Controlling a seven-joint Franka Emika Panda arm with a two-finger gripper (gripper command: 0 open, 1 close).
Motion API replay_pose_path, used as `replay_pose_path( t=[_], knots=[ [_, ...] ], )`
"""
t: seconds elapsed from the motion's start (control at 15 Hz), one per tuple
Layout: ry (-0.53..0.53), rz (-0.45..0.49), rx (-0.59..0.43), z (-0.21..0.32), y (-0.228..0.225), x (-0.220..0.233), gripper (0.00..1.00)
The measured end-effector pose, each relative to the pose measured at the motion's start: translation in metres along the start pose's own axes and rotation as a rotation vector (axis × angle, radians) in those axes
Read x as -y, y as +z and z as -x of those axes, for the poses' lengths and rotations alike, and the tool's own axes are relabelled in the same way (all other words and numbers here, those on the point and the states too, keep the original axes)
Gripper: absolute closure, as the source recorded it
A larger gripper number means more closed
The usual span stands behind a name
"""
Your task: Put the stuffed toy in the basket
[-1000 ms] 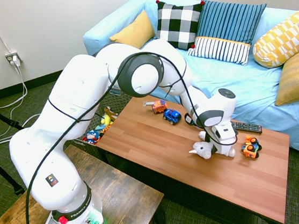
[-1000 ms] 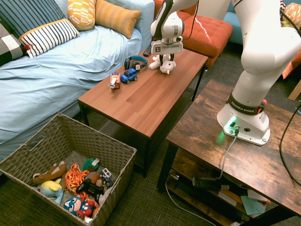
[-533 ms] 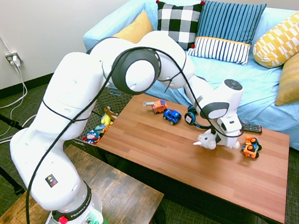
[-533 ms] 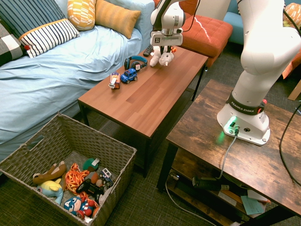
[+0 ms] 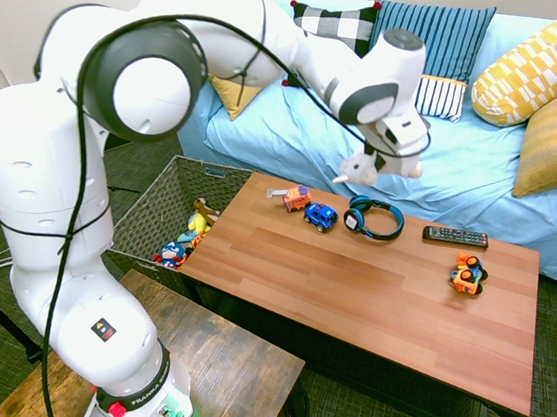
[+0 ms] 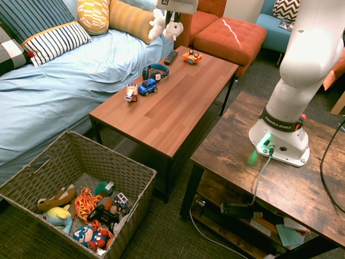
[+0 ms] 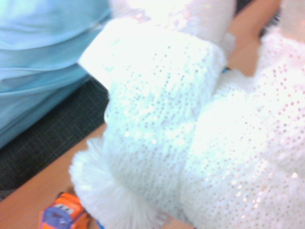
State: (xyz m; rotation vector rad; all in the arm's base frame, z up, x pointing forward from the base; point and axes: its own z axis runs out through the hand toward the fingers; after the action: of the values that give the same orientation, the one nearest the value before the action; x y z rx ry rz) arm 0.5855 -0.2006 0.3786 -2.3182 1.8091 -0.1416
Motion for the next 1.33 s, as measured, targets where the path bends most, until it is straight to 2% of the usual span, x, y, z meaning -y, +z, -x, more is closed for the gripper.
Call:
replay_pose_path(
  t=[0.27,0.4,0.6,0.8,1.0,1.33],
  knots=[
    [-0.132,-0.001,-0.045,0.118,-0.045,0.059,1.00],
    [-0.161,0.008,-0.048,0.129,-0.041,0.064,1.00],
    [-0.221,0.018,-0.075,0.177,-0.031,0.094,1.00],
    [-0.296,0.016,-0.088,0.252,-0.016,0.127,1.00],
    [-0.378,0.018,-0.076,0.338,0.012,0.153,1.00],
    [-0.503,0.062,-0.040,0.453,0.067,0.181,1.00]
  ],
)
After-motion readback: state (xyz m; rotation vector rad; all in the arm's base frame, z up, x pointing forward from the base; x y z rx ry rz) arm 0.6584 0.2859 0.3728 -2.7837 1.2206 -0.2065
